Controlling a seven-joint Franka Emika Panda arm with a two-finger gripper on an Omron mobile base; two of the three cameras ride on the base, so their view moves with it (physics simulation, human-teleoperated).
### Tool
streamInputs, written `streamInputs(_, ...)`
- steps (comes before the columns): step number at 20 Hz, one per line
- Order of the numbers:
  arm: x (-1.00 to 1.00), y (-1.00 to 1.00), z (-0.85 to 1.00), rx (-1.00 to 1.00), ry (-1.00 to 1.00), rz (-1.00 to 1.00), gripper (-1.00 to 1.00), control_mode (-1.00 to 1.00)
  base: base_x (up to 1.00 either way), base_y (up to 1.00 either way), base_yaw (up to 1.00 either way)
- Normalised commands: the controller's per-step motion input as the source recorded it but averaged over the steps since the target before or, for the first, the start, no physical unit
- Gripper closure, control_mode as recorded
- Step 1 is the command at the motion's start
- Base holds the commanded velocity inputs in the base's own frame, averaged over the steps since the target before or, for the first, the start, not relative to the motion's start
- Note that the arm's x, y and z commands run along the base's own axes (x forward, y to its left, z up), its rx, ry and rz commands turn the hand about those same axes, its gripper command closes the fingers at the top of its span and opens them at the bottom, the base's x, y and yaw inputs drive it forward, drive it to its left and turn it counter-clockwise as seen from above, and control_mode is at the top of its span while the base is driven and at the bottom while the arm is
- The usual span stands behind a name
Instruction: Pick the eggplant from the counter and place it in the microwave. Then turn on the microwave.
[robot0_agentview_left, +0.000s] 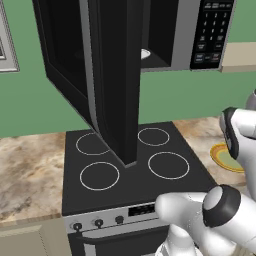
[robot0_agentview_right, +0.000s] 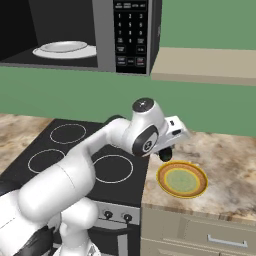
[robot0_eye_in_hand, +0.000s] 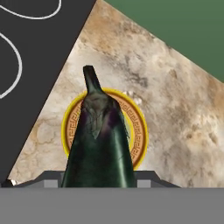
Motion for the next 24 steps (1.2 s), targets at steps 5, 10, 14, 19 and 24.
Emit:
streamInputs(5,-0.20,0.32,0.41,0.00,0.01,0.00,1.00,-1.00,0.00,0.00,0.00)
streamInputs(10,-0.20,0.33,0.38,0.00,0.03,0.00,1.00,-1.00,0.00,0.00,0.00)
streamInputs(14,-0.20,0.34,0.37,0.00,0.04,-0.02,1.00,-1.00,0.00,0.00,0.00)
streamInputs(19,-0.21,0.35,0.36,0.00,0.02,-0.06,1.00,-1.00,0.00,0.00,0.00)
streamInputs(24,-0.21,0.35,0.34,0.01,0.04,-0.16,1.00,-1.00,0.00,0.00,0.00)
